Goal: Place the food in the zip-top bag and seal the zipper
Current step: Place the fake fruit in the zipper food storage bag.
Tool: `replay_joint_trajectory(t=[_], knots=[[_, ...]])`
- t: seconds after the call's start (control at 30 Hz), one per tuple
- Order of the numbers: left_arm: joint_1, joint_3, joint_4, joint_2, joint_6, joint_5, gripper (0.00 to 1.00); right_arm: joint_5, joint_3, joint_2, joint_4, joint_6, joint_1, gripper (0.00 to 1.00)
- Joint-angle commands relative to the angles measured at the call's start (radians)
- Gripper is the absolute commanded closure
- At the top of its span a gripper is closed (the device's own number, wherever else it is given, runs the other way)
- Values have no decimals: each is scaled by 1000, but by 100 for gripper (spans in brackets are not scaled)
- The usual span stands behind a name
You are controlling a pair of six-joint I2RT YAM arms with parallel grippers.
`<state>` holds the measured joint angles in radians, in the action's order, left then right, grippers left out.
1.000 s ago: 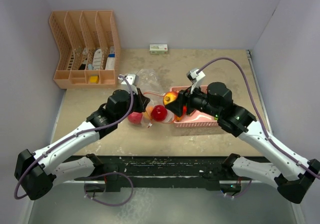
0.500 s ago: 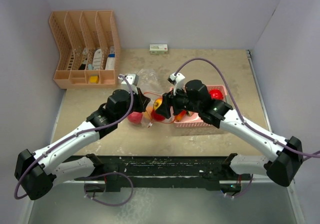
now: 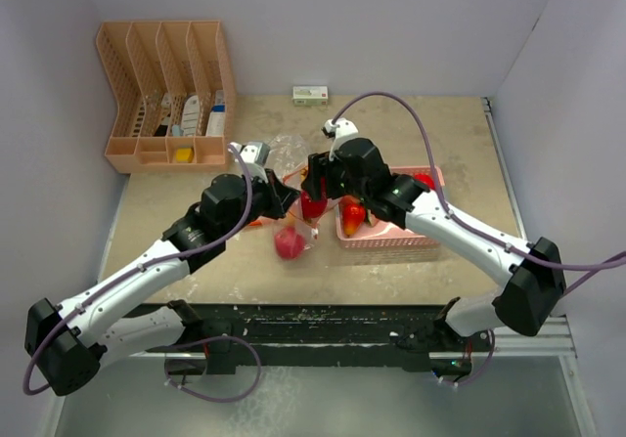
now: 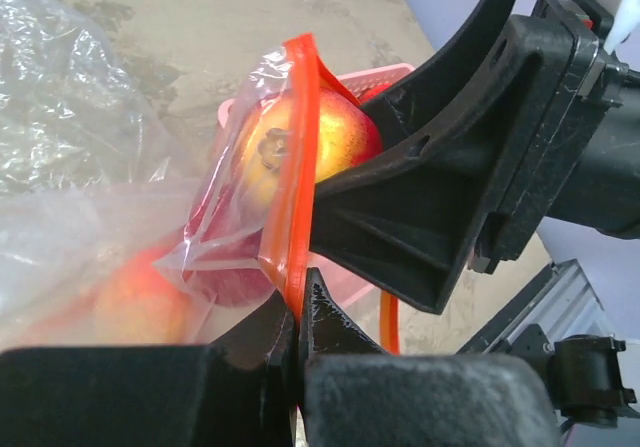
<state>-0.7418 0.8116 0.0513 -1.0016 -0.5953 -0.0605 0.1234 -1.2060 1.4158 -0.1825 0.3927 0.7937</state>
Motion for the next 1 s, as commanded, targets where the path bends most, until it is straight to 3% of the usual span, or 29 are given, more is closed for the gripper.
replay_joint_trajectory(t=[0.0, 0.23, 0.43, 0.7, 0.97], knots=[[2, 12, -111, -13, -41, 51, 100, 25, -56, -13, 57, 19, 4, 27], [2, 10, -139, -45, -34, 51, 100, -100, -52, -39, 38, -2, 15, 0], [2, 21, -125, -45, -17, 17, 100, -110, -38, -150, -30, -15, 15, 0], [2, 23, -102, -10, -14, -4, 100, 109, 27, -206, -227, 77, 8, 0], [3, 27, -74, 28, -3, -27, 100, 8, 155, -224, -144, 107, 4, 13]])
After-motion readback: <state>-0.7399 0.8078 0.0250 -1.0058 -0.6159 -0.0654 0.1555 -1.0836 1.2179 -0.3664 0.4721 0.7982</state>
